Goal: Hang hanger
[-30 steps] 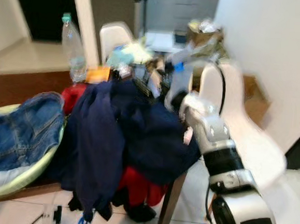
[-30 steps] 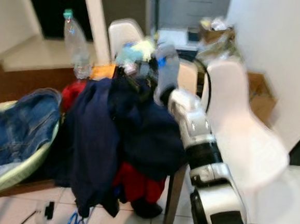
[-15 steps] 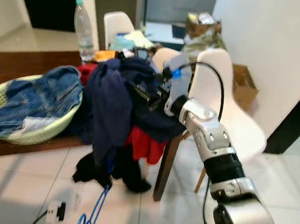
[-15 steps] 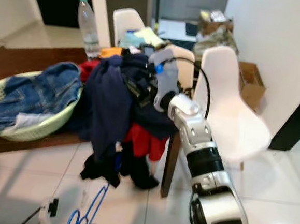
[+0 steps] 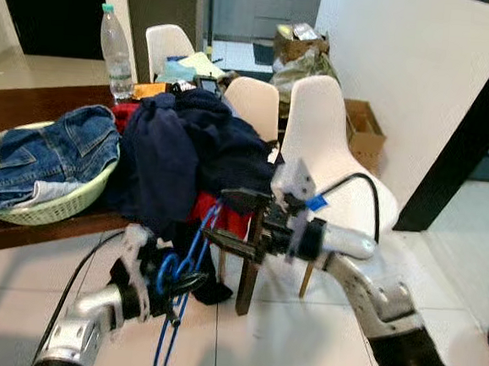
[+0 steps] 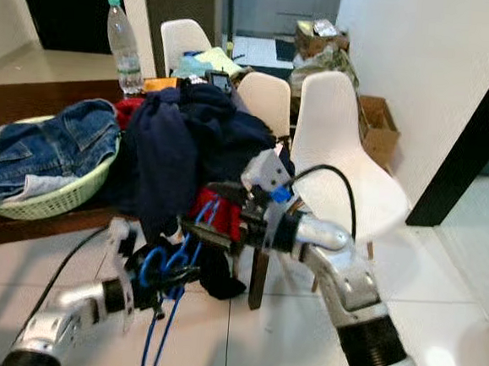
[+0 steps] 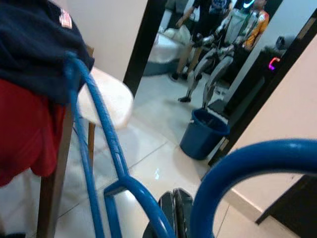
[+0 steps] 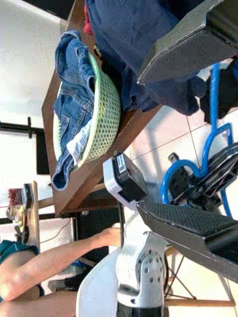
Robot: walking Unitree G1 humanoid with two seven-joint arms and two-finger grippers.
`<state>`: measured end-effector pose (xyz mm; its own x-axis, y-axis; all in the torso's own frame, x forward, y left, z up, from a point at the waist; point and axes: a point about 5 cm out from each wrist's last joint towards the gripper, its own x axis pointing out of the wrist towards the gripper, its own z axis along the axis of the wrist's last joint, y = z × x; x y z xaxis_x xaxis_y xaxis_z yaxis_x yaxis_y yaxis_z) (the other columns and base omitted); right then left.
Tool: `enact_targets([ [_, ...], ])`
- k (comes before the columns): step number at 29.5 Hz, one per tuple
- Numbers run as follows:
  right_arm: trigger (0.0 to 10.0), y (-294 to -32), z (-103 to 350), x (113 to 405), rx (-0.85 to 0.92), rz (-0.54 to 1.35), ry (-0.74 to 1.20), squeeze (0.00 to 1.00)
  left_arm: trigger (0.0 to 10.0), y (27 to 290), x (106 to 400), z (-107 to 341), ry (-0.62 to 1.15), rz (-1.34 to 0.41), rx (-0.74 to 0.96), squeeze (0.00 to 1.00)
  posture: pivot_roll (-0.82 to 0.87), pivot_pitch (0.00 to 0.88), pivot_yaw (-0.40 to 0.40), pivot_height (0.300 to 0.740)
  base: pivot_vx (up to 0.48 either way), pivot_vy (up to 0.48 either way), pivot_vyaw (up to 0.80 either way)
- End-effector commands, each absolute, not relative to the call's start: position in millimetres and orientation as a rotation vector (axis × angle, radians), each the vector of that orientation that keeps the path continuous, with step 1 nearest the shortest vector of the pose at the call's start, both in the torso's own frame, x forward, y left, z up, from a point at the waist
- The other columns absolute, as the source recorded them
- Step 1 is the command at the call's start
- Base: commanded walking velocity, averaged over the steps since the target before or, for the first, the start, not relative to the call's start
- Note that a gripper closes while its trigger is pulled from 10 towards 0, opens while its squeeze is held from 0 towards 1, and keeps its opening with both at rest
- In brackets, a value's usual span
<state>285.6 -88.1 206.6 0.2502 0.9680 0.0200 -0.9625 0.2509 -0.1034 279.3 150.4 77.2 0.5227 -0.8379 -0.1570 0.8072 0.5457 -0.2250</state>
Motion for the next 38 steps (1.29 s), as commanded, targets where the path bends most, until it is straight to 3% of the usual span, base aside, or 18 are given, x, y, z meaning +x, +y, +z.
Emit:
enact_targets([
  [1,10.0,-87,211,279,-0.063,1.36,-0.098,0.0,10.0,151,282,83,0.289,-1.014,-0.069,0.0,0.15,0.0,-0.025,0.74,0.0,0.0,0.0],
  [7,10.0,-87,244,263,0.111,1.43,-0.269,0.0,10.0,125,284,121,0.342,-1.215,0.046,0.0,0.14,0.008,-0.021,0.74,0.0,0.0,0.0],
  [15,10.0,-80,254,251,0.178,1.482,-0.328,0.0,10.0,116,283,126,0.399,-1.232,0.082,0.0,0.13,0.009,-0.022,0.74,0.0,0.0,0.0],
  [26,10.0,-63,243,238,0.087,1.549,-0.234,0.0,10.0,108,285,133,0.4,-1.202,0.117,0.0,0.13,0.007,-0.02,0.74,0.0,0.0,0.0],
  [31,10.0,-52,230,244,-0.067,1.468,-0.101,0.0,10.0,103,284,136,0.416,-1.184,0.147,0.0,0.13,0.008,-0.019,0.74,0.0,0.0,0.0],
  [38,10.0,-50,234,246,-0.089,1.438,-0.089,0.0,10.0,103,284,136,0.426,-1.169,0.161,0.0,0.13,0.008,-0.019,0.74,0.0,0.0,0.0],
])
